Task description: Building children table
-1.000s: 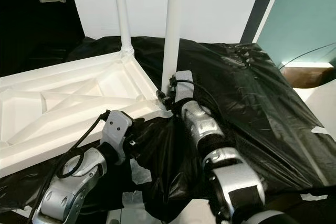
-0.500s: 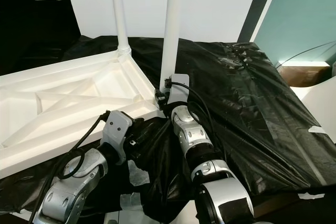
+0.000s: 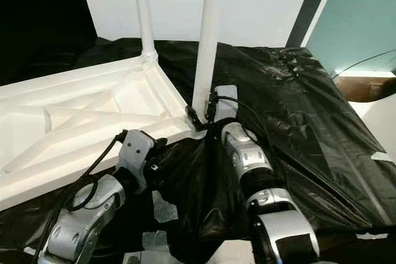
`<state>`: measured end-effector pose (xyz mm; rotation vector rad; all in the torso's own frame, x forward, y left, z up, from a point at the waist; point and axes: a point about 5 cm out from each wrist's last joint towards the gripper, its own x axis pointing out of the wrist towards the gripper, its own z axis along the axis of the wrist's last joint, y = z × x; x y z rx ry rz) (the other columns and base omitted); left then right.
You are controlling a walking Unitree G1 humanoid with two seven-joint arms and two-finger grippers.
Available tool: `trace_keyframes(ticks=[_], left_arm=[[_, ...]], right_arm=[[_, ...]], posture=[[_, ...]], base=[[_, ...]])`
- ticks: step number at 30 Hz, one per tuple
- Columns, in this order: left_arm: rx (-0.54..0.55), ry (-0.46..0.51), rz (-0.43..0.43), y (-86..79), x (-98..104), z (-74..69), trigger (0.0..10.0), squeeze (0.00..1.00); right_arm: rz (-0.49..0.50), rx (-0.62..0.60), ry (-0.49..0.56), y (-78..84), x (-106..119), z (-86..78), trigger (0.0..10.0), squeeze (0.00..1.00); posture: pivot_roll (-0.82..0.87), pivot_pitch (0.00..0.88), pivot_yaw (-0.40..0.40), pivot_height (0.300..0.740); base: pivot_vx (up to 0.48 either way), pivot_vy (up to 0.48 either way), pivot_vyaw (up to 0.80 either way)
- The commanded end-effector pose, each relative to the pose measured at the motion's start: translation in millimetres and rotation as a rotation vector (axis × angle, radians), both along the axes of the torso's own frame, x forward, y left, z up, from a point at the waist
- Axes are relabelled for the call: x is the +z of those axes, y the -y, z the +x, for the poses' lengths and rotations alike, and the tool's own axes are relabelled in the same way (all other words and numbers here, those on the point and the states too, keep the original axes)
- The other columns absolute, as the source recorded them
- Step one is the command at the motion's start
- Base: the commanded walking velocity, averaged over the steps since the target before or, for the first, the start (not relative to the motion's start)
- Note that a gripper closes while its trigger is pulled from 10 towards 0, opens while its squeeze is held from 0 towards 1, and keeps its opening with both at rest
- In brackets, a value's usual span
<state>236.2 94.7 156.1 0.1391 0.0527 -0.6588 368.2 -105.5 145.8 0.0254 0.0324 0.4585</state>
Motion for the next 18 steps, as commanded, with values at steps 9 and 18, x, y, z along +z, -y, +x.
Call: trace_keyframes(ticks=[9, 18], left_arm=[[0.026, 0.005, 0.026, -5.4, 5, -6.5, 10.0, 0.00], [0.038, -0.006, 0.018, -4.6, 3, -8.7, 10.0, 0.00]], right_arm=[[-0.062, 0.181, 0.013, 20.0, -1, 1.9, 10.0, 0.00], [-0.155, 0.341, -0.005, 27.0, 9, 11.2, 10.0, 0.00]], posture=[[0.20, 0.048, -0.068, 0.740], [0.20, 0.047, -0.068, 0.740]], base=[[0.000, 0.000, 0.00], [0.000, 0.000, 0.00]])
